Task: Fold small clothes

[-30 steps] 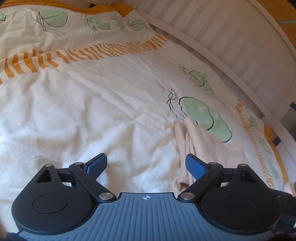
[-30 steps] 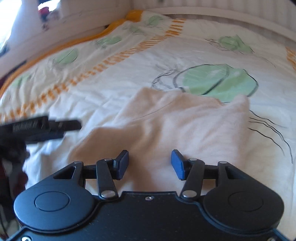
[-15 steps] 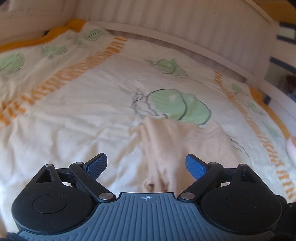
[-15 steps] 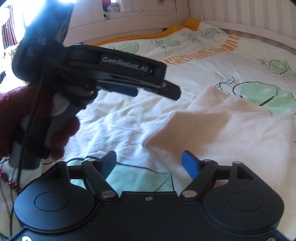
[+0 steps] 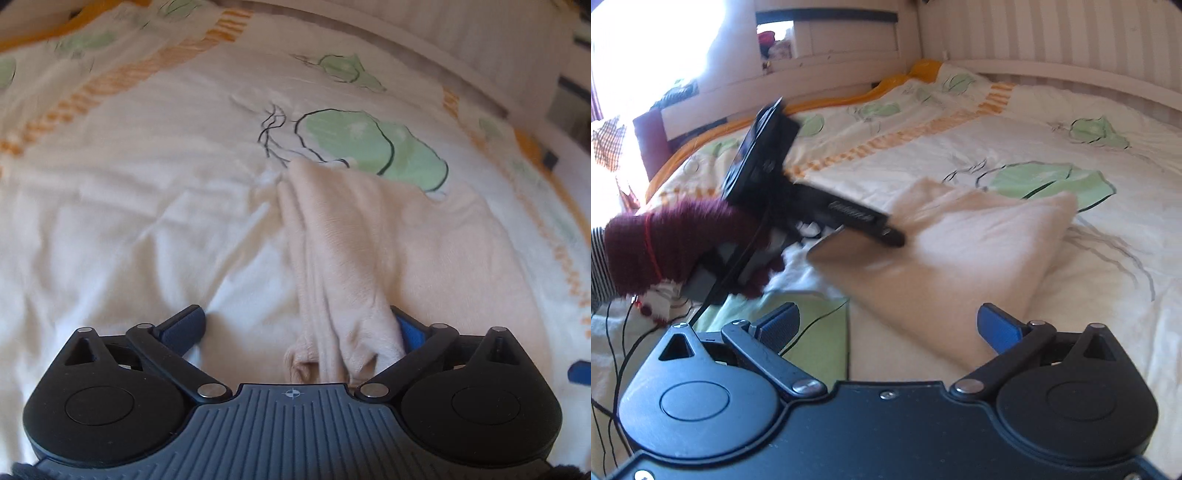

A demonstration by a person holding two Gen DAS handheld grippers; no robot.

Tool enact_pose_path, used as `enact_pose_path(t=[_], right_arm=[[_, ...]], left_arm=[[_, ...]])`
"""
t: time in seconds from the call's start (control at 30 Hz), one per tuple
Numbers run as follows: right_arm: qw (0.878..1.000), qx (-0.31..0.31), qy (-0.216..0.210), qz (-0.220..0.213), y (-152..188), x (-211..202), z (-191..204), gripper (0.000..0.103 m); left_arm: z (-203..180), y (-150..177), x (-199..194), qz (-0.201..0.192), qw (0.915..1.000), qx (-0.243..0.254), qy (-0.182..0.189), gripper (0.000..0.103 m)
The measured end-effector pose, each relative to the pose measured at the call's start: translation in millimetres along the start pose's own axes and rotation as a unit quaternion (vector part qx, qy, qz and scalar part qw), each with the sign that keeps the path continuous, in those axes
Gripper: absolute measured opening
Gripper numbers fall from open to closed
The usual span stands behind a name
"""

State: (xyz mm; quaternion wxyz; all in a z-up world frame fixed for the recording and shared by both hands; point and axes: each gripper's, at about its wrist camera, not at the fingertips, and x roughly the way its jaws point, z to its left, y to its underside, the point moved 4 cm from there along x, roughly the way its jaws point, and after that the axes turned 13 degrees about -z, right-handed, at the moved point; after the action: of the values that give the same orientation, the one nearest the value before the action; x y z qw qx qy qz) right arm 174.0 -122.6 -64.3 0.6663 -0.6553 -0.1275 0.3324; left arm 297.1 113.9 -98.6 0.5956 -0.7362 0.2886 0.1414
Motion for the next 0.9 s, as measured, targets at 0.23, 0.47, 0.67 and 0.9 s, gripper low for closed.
enact_pose_path(t=[0.23, 0.47, 0.67, 0.9], right_arm=[[0.999, 0.028, 0.014, -0.023, -31, 45, -43, 0.103], [0.995, 0.075, 0.056, 0.042, -13, 102, -91, 0.103], [0.986, 0.142, 0.063, 0.056, 10, 108, -117, 0.103], [0.982, 0.17, 0.056, 0.062, 6, 103, -120, 0.103]], left_arm=[[-8, 0, 0, 0.006, 0.9996, 0.024, -0.01, 0.103], [-6, 1, 2, 0.001, 0.9997, 0.021, -0.011, 0.103], [-6, 2, 3, -0.002, 0.9998, 0.018, -0.011, 0.103], [-4, 1, 2, 0.002, 0.9999, 0.012, -0.007, 0.103]])
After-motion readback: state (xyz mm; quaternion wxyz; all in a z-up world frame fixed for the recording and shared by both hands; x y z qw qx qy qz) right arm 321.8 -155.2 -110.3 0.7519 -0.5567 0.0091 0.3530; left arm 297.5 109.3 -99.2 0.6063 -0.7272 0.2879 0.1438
